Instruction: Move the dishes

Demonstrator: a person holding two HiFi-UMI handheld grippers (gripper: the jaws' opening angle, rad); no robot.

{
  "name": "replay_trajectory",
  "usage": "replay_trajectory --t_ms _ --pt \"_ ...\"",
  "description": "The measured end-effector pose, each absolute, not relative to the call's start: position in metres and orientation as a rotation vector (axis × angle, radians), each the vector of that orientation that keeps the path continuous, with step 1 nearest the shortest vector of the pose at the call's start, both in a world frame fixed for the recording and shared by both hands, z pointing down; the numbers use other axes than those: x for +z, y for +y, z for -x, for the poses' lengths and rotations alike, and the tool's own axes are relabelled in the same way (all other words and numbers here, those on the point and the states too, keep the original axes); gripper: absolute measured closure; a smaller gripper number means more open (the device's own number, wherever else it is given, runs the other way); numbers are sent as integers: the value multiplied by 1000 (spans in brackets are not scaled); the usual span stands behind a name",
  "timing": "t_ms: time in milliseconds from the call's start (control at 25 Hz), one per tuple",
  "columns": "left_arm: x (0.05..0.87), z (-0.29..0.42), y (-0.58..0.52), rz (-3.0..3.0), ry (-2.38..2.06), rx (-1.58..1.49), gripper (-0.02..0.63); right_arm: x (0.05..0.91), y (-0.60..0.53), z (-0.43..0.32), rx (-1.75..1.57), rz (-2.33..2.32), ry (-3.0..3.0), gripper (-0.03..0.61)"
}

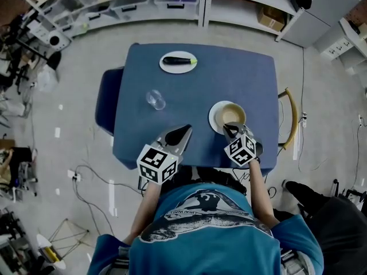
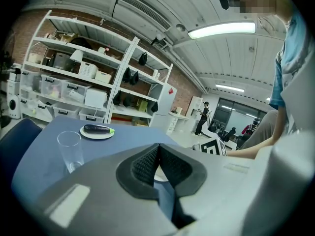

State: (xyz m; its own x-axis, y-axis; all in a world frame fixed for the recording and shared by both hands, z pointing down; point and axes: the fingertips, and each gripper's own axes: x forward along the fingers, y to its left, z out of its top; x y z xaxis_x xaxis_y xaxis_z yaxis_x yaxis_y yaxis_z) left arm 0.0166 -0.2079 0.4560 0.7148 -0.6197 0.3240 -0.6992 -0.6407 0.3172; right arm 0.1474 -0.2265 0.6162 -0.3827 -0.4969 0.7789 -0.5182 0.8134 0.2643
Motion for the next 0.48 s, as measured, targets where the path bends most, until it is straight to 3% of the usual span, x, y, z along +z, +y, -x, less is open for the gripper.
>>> replay_trajectory --t_ms 480 --pt "457 -32 -216 -2475 -1057 268 601 596 -267 -207 -30 -840 -2014 558"
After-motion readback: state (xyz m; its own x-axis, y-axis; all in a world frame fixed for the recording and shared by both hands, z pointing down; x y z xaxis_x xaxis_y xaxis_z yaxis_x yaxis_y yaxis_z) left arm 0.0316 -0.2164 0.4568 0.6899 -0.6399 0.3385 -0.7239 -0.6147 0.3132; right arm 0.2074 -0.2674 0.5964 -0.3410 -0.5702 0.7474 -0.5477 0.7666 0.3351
